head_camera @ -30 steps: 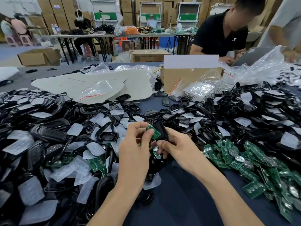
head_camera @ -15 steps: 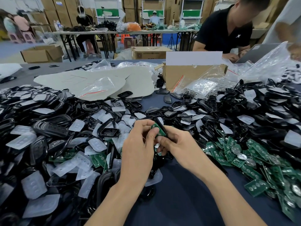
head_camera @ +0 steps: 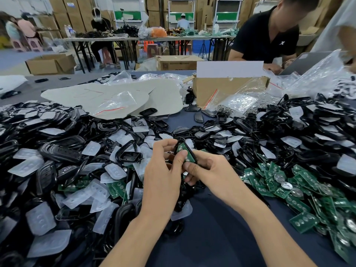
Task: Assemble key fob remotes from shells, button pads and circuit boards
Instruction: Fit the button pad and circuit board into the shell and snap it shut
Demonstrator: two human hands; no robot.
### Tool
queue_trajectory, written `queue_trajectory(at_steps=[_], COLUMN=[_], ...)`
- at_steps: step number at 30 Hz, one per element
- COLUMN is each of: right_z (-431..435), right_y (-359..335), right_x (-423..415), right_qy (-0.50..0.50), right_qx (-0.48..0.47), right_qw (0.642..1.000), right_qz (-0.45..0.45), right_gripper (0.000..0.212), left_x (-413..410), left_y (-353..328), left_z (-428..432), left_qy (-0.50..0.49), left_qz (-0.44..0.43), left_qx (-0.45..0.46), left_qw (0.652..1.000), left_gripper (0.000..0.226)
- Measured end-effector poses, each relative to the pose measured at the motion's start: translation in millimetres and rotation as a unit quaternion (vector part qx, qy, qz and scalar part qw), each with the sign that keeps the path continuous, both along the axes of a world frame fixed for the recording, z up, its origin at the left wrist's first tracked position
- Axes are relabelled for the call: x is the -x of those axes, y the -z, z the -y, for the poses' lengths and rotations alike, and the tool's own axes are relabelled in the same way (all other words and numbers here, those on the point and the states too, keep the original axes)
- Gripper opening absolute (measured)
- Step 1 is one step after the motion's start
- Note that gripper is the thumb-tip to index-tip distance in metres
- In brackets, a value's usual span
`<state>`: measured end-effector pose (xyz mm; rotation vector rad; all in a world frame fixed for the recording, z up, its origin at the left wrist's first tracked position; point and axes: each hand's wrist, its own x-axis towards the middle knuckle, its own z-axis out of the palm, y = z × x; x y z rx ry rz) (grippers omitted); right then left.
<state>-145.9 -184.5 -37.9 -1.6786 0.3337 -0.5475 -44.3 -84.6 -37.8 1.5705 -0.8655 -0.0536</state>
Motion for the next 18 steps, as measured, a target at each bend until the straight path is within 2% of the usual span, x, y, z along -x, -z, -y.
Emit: queue_trajectory(at_steps=[4,9,15,18], right_z=[1,1,-4,-10], right_y=[-1,0,-1,-2], right_x=[1,-1,-1,-6], right_qy=[0.006,0.014,0.043,0.046], right_qx=[-0.004,0.0,0.041,0.029], right_qw=[1.0,1.0,0.998,0.998], right_qz=[0.0,0.014,0.027,0.045], right_gripper=[0.027,0.02,0.016,0.015], left_x=[-1,-3,-4,-15], left_y=[-1,-4,-14,-24], left_z=[1,-1,-12,-30], left_qy=[0.017,0.051,0.082,0.103], left_qz=[-0.052,-0.092,-0.092,-0.02], left_qx=[-0.003,0.018,0.009,-0.05], left_qw=[0.999,0.994,0.992,0.993], left_gripper=[0.032,0.019,0.011,0.015])
